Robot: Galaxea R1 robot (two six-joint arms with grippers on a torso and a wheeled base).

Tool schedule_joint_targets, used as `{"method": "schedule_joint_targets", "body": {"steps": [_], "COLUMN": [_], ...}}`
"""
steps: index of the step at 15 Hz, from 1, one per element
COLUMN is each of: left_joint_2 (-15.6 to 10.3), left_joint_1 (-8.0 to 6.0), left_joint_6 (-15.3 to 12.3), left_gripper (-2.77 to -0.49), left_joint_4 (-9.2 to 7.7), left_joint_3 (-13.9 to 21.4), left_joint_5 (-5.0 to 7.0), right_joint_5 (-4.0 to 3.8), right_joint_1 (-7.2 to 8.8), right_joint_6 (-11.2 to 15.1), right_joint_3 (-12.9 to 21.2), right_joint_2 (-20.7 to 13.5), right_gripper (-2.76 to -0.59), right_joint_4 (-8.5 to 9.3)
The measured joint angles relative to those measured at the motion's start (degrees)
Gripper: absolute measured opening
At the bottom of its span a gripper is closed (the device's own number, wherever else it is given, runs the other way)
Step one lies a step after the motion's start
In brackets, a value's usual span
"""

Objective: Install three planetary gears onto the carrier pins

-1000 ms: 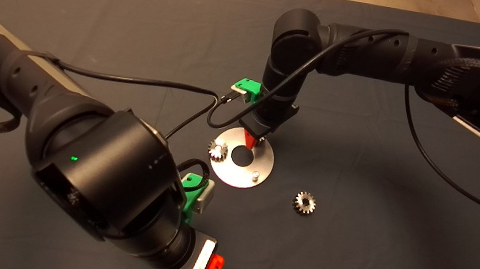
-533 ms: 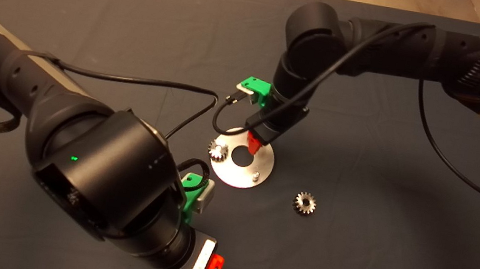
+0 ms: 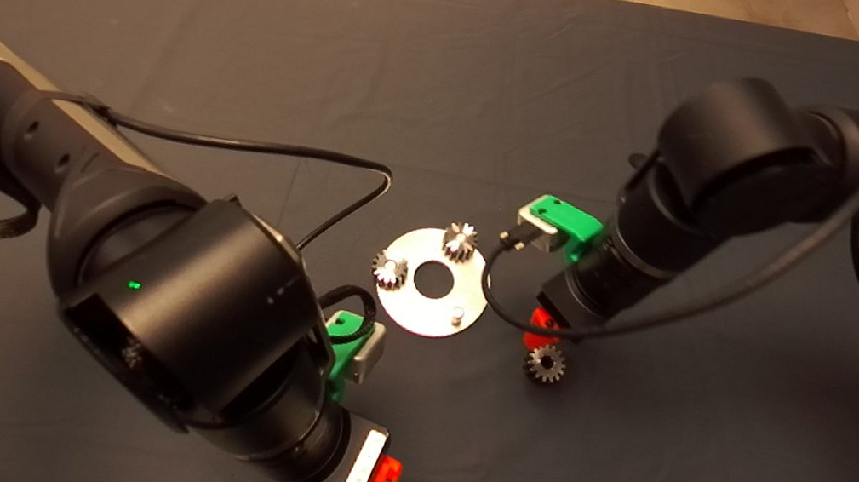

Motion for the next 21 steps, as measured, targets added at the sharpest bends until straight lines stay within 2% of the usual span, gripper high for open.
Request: {"method": "schedule_joint_targets", "body": {"steps": [2, 4, 6, 7, 11, 13, 16, 19, 21], "left_joint_2": [0.0, 0.0, 0.0, 0.0, 0.0, 0.0, 0.0, 0.0, 0.0], "left_joint_1": [0.0, 0.0, 0.01, 0.0, 0.0, 0.0, 0.01, 0.01, 0.01], "left_joint_6": [0.0, -0.1, -0.6, -0.6, -1.3, -1.4, -1.5, -1.5, -1.5], "left_gripper": [-0.51, -0.51, -0.51, -0.51, -0.51, -0.51, -0.51, -0.51, -0.51], "left_joint_4": [0.0, 0.0, -0.02, 0.0, 0.0, 0.02, 0.0, 0.0, 0.01], "left_joint_3": [0.0, 0.0, 0.0, 0.0, 0.0, 0.0, 0.1, 0.2, 0.3], "left_joint_5": [-0.02, -0.02, 0.0, -0.02, 0.0, -0.02, -0.02, -0.02, -0.04], "right_joint_5": [-0.02, 0.03, 0.01, 0.2, 0.18, 0.01, 0.12, 0.07, -0.04], "right_joint_1": [-0.02, 0.0, 0.0, 0.0, -0.41, -1.86, -5.81, -7.02, -7.68], "right_joint_6": [3.0, 5.4, 6.4, 6.8, 7.9, 8.1, 8.1, 8.1, 8.1], "right_joint_3": [3.9, 5.8, 7.5, 8.5, 9.1, 9.1, 9.1, 8.5, 6.6], "right_joint_2": [-0.9, -1.0, -1.2, -1.7, -5.1, -6.1, -6.1, -5.7, -4.3], "right_gripper": [-0.89, -0.84, -0.75, -0.63, -0.6, -0.6, -0.6, -0.6, -0.6], "right_joint_4": [0.0, 0.0, 0.0, 0.0, -0.01, 0.0, 0.0, 0.02, 0.02]}}
